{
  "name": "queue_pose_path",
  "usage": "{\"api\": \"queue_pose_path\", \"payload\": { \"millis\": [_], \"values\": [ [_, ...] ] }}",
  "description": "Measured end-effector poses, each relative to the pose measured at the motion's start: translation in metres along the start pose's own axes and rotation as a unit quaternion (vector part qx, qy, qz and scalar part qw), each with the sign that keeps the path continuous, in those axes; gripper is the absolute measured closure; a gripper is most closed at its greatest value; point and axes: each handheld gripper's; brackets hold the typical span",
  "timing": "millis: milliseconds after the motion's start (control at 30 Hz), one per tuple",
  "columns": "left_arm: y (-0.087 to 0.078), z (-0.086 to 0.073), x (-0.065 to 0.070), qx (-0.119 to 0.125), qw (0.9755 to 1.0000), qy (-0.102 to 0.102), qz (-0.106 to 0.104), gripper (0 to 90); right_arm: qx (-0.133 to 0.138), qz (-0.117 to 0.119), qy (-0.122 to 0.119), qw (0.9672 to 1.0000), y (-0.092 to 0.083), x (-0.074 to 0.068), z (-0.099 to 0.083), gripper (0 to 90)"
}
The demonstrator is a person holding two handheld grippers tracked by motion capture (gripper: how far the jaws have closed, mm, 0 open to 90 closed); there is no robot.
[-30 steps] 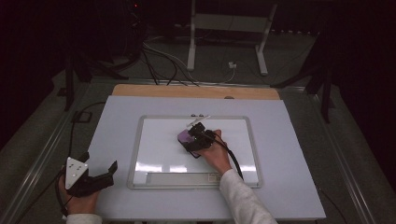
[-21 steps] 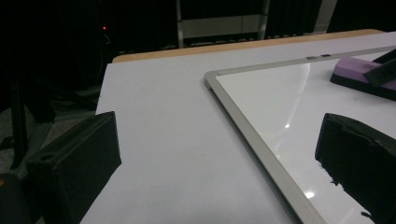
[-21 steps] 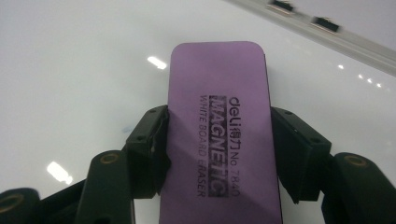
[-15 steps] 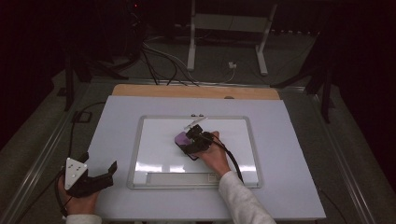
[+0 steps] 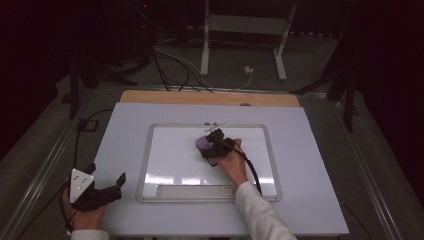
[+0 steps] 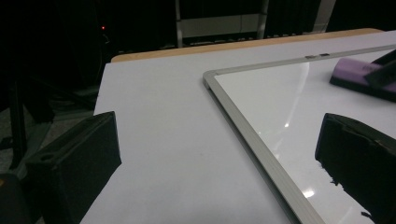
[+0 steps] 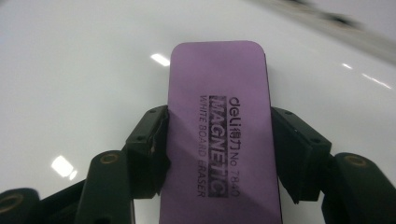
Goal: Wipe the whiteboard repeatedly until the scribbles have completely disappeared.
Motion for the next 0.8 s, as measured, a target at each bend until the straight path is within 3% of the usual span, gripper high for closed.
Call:
{"api": "queue_pose_path", "payload": {
  "millis": [67,133,200,233,300,400,500,633,733,800],
  "values": [
    [-0.001,0.000,0.000,0.002,1.0000,-0.001,0.001,0.8,-0.005,0.030,-0.029,0.9991,0.000,-0.017,0.001,41.1],
    [-0.001,0.000,-0.001,0.002,1.0000,-0.002,0.002,0.9,-0.010,0.060,-0.067,0.9959,0.000,-0.033,0.001,41.1],
    [-0.002,0.000,-0.001,0.001,1.0000,-0.002,0.002,0.9,-0.013,0.058,-0.082,0.9949,-0.001,-0.040,0.002,41.1],
    [-0.002,0.000,-0.002,0.001,1.0000,-0.002,0.002,0.9,-0.012,0.055,-0.077,0.9955,0.000,-0.038,0.003,41.1],
    [-0.002,0.000,-0.001,0.004,1.0000,-0.003,0.002,0.9,-0.007,0.026,-0.051,0.9984,0.002,-0.026,0.005,41.1],
    [-0.002,0.000,-0.002,0.004,1.0000,-0.004,0.001,0.9,-0.003,-0.019,0.016,0.9997,0.003,0.003,0.005,41.1],
    [-0.001,0.000,-0.002,0.001,1.0000,-0.003,0.002,0.8,-0.004,-0.071,0.070,0.9950,0.001,0.031,0.003,41.1],
    [-0.001,0.000,-0.002,0.001,1.0000,-0.002,0.001,0.9,-0.009,-0.129,0.109,0.9856,-0.005,0.059,-0.002,41.1],
    [-0.001,-0.001,-0.002,0.001,1.0000,-0.003,0.002,0.9,-0.013,-0.151,0.127,0.9803,-0.011,0.072,-0.008,41.1],
    [-0.001,-0.001,-0.002,0.001,1.0000,-0.003,0.002,0.8,-0.005,-0.149,0.132,0.9799,-0.016,0.076,-0.012,41.1]
  ]
}}
Point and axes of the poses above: each handheld gripper's, and its own axes: y roughly forward along the jaws, z roughly out of its top, x roughly to its right, and after that the axes turned 3 degrees about -z, right-handed
